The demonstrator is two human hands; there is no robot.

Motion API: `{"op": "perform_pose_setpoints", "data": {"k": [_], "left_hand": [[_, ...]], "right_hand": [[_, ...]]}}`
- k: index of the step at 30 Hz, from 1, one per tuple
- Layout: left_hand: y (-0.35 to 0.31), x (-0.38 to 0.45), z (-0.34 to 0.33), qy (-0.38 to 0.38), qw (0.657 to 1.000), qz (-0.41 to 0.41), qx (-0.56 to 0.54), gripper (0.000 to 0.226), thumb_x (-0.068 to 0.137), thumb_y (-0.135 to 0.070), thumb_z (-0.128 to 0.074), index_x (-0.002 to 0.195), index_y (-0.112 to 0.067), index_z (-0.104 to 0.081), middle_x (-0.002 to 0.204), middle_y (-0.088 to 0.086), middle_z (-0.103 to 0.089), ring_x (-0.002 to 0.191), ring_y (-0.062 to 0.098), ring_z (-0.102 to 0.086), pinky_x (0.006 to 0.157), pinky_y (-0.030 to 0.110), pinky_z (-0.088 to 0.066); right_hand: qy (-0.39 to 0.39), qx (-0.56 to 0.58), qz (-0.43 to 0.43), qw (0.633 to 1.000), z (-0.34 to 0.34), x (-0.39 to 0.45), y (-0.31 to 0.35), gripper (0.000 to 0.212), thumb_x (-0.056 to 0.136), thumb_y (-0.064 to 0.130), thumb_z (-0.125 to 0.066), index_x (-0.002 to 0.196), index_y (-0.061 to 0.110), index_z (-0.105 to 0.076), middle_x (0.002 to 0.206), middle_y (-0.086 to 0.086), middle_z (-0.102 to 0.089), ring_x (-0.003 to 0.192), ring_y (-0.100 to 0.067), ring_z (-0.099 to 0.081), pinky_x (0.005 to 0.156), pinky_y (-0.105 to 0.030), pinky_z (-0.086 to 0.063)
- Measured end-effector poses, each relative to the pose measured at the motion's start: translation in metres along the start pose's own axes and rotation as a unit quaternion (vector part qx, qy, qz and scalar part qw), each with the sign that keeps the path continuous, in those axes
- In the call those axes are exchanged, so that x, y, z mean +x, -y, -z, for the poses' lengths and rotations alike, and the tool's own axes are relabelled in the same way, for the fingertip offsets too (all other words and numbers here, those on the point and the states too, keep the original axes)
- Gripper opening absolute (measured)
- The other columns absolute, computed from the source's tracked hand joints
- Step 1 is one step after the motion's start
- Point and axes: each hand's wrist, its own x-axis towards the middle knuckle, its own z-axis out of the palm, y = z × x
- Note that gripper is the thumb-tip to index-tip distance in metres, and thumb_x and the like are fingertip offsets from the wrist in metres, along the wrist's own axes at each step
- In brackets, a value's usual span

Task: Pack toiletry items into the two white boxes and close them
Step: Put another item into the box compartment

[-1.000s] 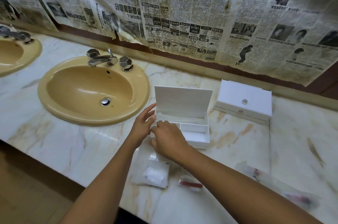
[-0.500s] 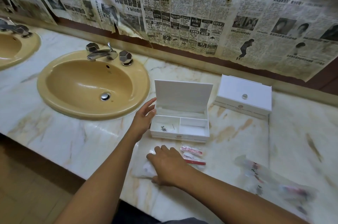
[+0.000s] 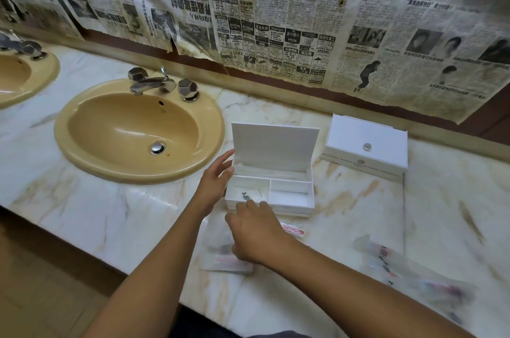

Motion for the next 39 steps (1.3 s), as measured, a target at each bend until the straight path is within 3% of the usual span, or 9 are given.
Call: {"op": "perform_pose_setpoints", "data": {"k": [3,7,11,14,17,25,30,35,39], "left_hand": [[0.002,0.001,0.000,-0.007,1.000,-0.008,0.000,0.039,0.102,-0.020,-0.050,0.132,-0.045,-0.055,0.125,-0.008,-0.064,0.109,0.007,-0.059,0.080,0.031,-0.047],[0.004,0.004,0.001,-0.003,1.000,-0.017,0.000,0.045,0.102,-0.012,-0.049,0.125,-0.049,-0.059,0.132,-0.005,-0.062,0.126,0.015,-0.055,0.106,0.039,-0.044],[0.002,0.000,0.003,0.021,1.000,-0.023,0.000,0.057,0.096,0.006,-0.049,0.137,-0.034,-0.052,0.132,0.002,-0.061,0.117,0.018,-0.061,0.076,0.021,-0.054],[-0.001,-0.002,0.001,0.009,1.000,-0.014,-0.008,0.046,0.101,-0.008,-0.049,0.140,-0.033,-0.049,0.129,-0.002,-0.062,0.111,0.015,-0.062,0.063,0.013,-0.050],[-0.002,0.000,-0.001,-0.001,1.000,0.002,-0.017,0.040,0.103,-0.019,-0.048,0.133,-0.044,-0.053,0.129,-0.009,-0.062,0.110,0.005,-0.063,0.071,0.019,-0.053],[0.001,0.001,0.000,0.000,1.000,0.005,-0.007,0.039,0.101,-0.023,-0.052,0.130,-0.049,-0.055,0.130,-0.010,-0.062,0.126,0.011,-0.054,0.102,0.041,-0.047],[-0.002,-0.002,-0.001,0.003,1.000,0.006,-0.020,0.039,0.102,-0.020,-0.050,0.134,-0.042,-0.054,0.126,-0.010,-0.065,0.115,0.008,-0.062,0.086,0.031,-0.053],[-0.006,-0.005,-0.002,-0.003,1.000,0.008,-0.007,0.039,0.103,-0.024,-0.050,0.138,-0.039,-0.051,0.125,-0.015,-0.062,0.104,-0.010,-0.060,0.073,0.018,-0.049],[-0.009,-0.007,-0.004,-0.004,1.000,0.004,-0.002,0.038,0.103,-0.023,-0.049,0.138,-0.037,-0.050,0.122,-0.018,-0.061,0.099,-0.017,-0.059,0.071,0.017,-0.047]], "right_hand": [[-0.027,-0.006,-0.019,0.999,0.025,0.006,-0.011,0.035,0.085,0.020,-0.058,0.118,0.012,-0.054,0.117,-0.012,-0.052,0.112,-0.030,-0.046,0.093,-0.041,-0.033],[-0.056,-0.006,-0.056,0.997,0.054,0.015,-0.035,0.033,0.085,0.024,-0.060,0.117,0.015,-0.055,0.115,-0.007,-0.054,0.111,-0.027,-0.047,0.091,-0.039,-0.033],[-0.051,0.023,-0.082,0.995,0.059,0.028,-0.055,0.030,0.085,0.027,-0.061,0.112,0.017,-0.057,0.111,-0.005,-0.055,0.108,-0.025,-0.049,0.088,-0.037,-0.033],[-0.028,0.030,-0.078,0.996,0.045,0.034,-0.060,0.026,0.086,0.026,-0.059,0.110,0.016,-0.059,0.111,-0.005,-0.056,0.108,-0.026,-0.049,0.090,-0.039,-0.033],[-0.010,0.025,-0.071,0.997,0.024,0.036,-0.064,0.023,0.089,0.022,-0.058,0.111,0.014,-0.061,0.114,-0.006,-0.055,0.112,-0.026,-0.045,0.092,-0.040,-0.032],[-0.012,-0.006,-0.060,0.998,0.007,0.036,-0.067,0.042,0.099,0.045,-0.040,0.112,0.016,-0.068,0.129,-0.006,-0.043,0.123,-0.026,-0.032,0.099,-0.044,-0.026],[-0.038,-0.029,-0.058,0.997,0.003,0.034,-0.060,0.050,0.098,0.049,-0.036,0.111,0.013,-0.068,0.130,-0.007,-0.043,0.124,-0.027,-0.032,0.100,-0.044,-0.024],[0.038,-0.003,-0.042,0.998,-0.004,0.034,-0.053,0.067,0.095,0.062,-0.027,0.122,0.010,-0.059,0.129,-0.013,-0.049,0.122,-0.027,-0.039,0.102,-0.043,-0.027],[0.078,0.012,-0.069,0.995,-0.016,0.034,-0.047,0.073,0.092,0.067,-0.024,0.135,0.012,-0.047,0.142,-0.015,-0.041,0.135,-0.029,-0.030,0.111,-0.050,-0.015]]}}
